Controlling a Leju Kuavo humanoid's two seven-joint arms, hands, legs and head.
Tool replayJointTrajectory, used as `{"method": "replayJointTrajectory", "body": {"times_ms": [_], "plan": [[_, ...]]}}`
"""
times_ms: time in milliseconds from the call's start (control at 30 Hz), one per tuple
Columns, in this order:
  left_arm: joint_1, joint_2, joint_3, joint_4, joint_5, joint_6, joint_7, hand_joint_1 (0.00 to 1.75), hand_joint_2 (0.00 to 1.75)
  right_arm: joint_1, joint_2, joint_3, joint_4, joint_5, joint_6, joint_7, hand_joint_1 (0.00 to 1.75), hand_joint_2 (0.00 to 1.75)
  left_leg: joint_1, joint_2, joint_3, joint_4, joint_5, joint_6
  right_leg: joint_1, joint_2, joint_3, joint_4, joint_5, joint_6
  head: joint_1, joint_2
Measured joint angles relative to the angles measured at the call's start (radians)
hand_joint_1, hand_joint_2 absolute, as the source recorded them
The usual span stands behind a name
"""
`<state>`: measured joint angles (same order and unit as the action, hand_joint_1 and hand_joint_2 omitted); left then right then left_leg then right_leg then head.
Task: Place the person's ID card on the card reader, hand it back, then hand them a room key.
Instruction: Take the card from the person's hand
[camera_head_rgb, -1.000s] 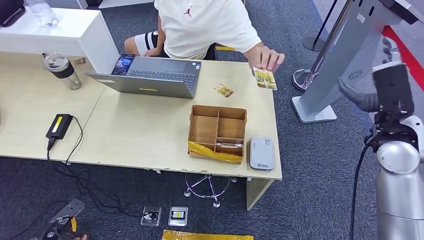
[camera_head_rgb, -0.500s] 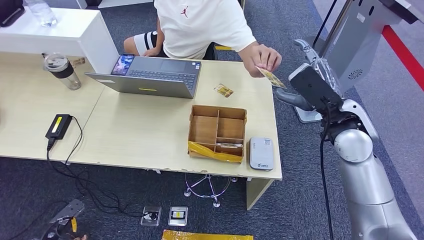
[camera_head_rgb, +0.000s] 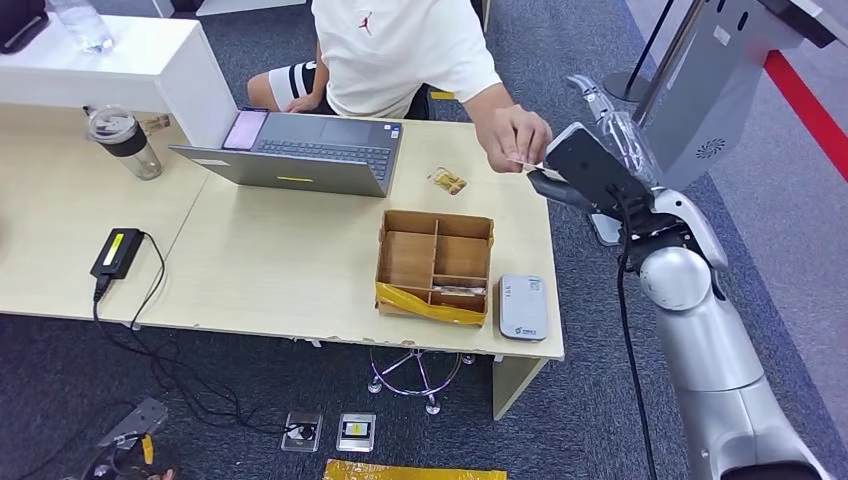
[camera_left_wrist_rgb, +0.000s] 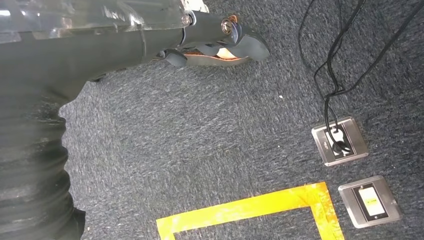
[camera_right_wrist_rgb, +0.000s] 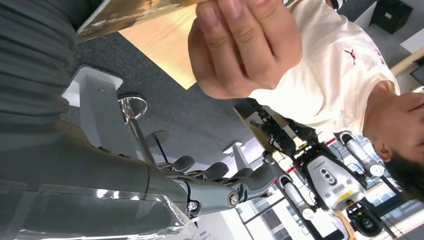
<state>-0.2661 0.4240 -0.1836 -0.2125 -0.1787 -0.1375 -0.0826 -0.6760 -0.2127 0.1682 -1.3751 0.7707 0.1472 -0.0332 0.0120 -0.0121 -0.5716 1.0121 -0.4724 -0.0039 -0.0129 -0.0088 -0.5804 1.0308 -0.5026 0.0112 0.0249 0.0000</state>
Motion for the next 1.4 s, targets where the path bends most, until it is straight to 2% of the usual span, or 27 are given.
{"method": "replayJointTrajectory", "body": {"times_ms": [100,133,367,800,1100,1400], "plan": [[0.000,0.000,0.002,0.000,-0.001,0.001,0.000,0.00,1.75,-0.002,0.002,0.006,0.008,0.006,-0.005,0.000,1.31,1.75,0.000,0.000,0.000,0.000,0.000,0.000,0.000,0.000,0.000,0.000,0.000,0.000,0.000,0.000],[0.000,0.000,0.002,0.000,-0.001,0.001,0.001,0.00,1.75,-0.002,0.002,0.008,0.010,0.007,-0.006,0.000,1.61,1.75,0.000,0.000,0.000,0.000,0.000,0.000,0.000,0.000,0.000,0.000,0.000,0.000,0.000,0.000],[0.000,0.000,0.003,0.000,-0.002,0.006,0.002,0.00,1.75,-0.002,0.007,0.022,0.025,0.010,-0.028,0.000,1.69,1.75,0.000,0.000,0.000,0.000,0.000,0.000,0.000,0.000,0.000,0.000,0.000,0.000,0.000,0.000],[0.004,0.000,0.005,0.001,-0.004,0.010,0.002,0.00,1.75,-0.002,0.008,0.026,0.034,0.011,-0.047,-0.001,1.66,1.75,0.000,0.000,0.000,0.000,0.000,0.000,0.000,0.001,-0.001,0.000,0.000,0.000,0.000,0.000],[0.017,0.000,0.025,0.002,0.001,0.013,0.002,0.00,1.75,0.028,0.005,0.013,0.034,0.005,-0.072,0.008,1.75,1.75,0.000,0.002,0.000,0.000,0.000,0.000,0.000,0.003,-0.001,0.000,0.000,0.000,0.000,0.000],[0.050,0.010,0.050,0.007,0.011,0.011,0.002,0.00,1.75,0.136,-0.060,-0.063,0.048,-0.017,-0.087,0.035,1.75,1.75,0.000,0.004,0.000,0.000,-0.001,0.000,0.000,0.004,-0.002,-0.001,0.000,0.000,0.000,0.000]]}}
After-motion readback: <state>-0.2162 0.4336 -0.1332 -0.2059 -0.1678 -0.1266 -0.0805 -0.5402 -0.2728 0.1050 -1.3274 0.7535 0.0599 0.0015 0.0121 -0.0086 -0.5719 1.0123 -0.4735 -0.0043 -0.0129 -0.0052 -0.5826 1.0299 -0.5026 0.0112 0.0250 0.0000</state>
